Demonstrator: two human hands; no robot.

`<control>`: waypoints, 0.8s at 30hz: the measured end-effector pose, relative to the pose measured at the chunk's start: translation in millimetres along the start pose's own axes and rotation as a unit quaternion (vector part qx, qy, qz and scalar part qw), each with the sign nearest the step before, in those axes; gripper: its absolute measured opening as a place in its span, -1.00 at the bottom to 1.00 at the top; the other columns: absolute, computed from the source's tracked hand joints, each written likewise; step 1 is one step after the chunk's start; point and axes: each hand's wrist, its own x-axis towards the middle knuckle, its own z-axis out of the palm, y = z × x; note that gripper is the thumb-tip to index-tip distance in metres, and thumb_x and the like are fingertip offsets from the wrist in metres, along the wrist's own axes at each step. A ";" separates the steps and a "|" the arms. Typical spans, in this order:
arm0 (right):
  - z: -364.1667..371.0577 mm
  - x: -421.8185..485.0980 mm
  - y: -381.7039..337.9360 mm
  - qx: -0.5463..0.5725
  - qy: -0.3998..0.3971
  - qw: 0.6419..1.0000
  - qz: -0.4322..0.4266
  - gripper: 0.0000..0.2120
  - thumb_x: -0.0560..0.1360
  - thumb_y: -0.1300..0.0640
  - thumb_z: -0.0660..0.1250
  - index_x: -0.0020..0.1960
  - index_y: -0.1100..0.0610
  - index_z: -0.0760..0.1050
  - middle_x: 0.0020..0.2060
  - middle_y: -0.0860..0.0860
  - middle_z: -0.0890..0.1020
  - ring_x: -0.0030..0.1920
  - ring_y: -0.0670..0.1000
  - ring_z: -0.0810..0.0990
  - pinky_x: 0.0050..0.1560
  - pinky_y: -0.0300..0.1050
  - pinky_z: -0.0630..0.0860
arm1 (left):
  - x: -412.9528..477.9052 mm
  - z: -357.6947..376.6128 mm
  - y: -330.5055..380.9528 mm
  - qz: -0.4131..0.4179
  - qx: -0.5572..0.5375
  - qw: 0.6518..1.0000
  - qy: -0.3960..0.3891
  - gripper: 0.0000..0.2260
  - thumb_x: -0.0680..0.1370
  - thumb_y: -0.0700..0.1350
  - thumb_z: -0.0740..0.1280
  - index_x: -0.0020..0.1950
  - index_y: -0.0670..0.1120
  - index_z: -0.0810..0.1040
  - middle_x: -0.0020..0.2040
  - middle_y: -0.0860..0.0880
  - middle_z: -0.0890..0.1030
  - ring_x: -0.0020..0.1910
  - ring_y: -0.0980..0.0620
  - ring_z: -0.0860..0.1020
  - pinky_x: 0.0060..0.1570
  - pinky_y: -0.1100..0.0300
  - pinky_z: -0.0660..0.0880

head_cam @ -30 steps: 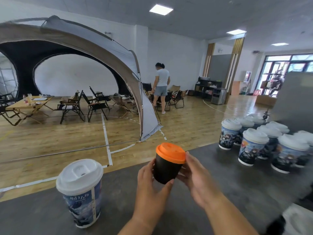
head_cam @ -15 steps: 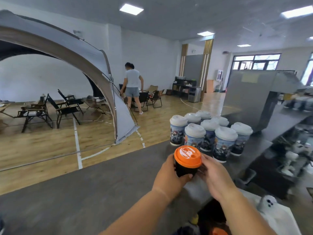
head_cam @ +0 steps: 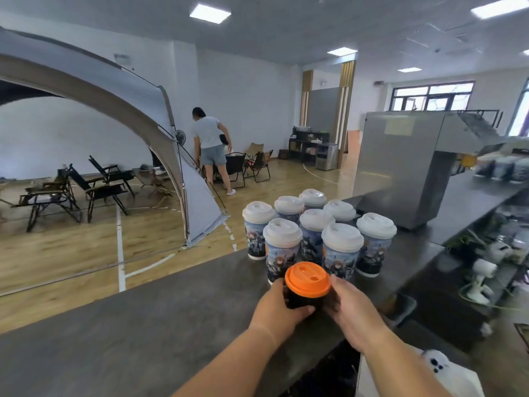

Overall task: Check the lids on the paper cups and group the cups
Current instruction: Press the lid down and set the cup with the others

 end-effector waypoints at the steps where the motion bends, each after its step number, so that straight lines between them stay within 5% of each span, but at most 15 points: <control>1: 0.0 -3.3 -0.2 -0.004 0.032 0.999 -0.019 -0.68 0.64 0.01 0.18 0.33 0.11 0.47 0.21 0.06 0.61 0.25 0.07 0.54 0.35 0.13 0.40 | 1.0 -1.4 -0.4 -0.004 0.002 1.000 -0.004 -0.36 0.41 0.03 0.51 0.40 -0.02 0.31 0.29 0.03 0.53 0.25 0.07 0.51 0.10 0.32 0.38; 4: 3.0 -23.4 -9.8 -0.047 0.174 0.978 -0.106 -0.77 0.64 0.03 0.18 0.25 0.09 0.42 0.13 0.06 0.56 0.15 0.07 0.53 0.23 0.09 0.47 | -1.9 -10.2 -7.6 -0.021 -0.002 1.000 -0.004 -0.17 0.37 0.08 0.53 0.51 0.00 0.18 0.35 0.00 0.48 0.30 0.04 0.47 0.26 0.18 0.43; 6: 14.1 -39.0 -17.5 -0.060 0.186 0.968 -0.159 -0.81 0.63 0.05 0.19 0.19 0.08 0.44 0.06 0.03 0.57 0.08 0.03 0.54 0.15 0.04 0.47 | -11.0 -24.0 -16.3 -0.029 -0.017 0.999 0.008 -0.15 0.37 0.09 0.53 0.53 0.02 0.15 0.36 -0.02 0.47 0.31 0.04 0.46 0.27 0.15 0.44; 13: 134.7 -95.4 -30.0 -0.075 0.054 0.969 -0.231 -0.90 0.61 0.17 0.23 0.07 0.08 0.50 -0.10 0.01 0.57 -0.09 -0.07 0.53 -0.02 -0.12 0.44 | -72.6 -127.5 -44.2 -0.012 -0.054 0.995 0.087 -0.26 0.43 0.08 0.48 0.51 0.01 0.20 0.18 0.03 0.50 0.12 0.12 0.51 0.10 0.26 0.49; 19: 288.1 -159.2 -4.8 -0.116 -0.082 0.966 -0.218 -0.89 0.61 0.12 0.20 -0.03 0.11 0.48 -0.16 0.05 0.54 -0.15 -0.02 0.50 -0.05 -0.01 0.45 | -172.5 -270.6 -65.8 0.028 -0.067 0.982 0.177 -0.40 0.48 0.13 0.42 0.45 0.06 0.27 0.16 0.11 0.54 0.06 0.27 0.53 -0.14 0.42 0.43; 24: 417.4 -212.0 15.2 -0.109 -0.173 0.954 -0.220 -0.86 0.64 0.11 0.17 0.07 0.08 0.49 -0.09 0.03 0.58 -0.10 -0.01 0.53 -0.12 -0.11 0.45 | -262.3 -393.0 -85.6 0.085 -0.050 0.955 0.280 -0.51 0.50 0.06 0.41 0.37 0.06 0.33 0.07 0.17 0.54 0.07 0.23 0.56 0.01 0.27 0.54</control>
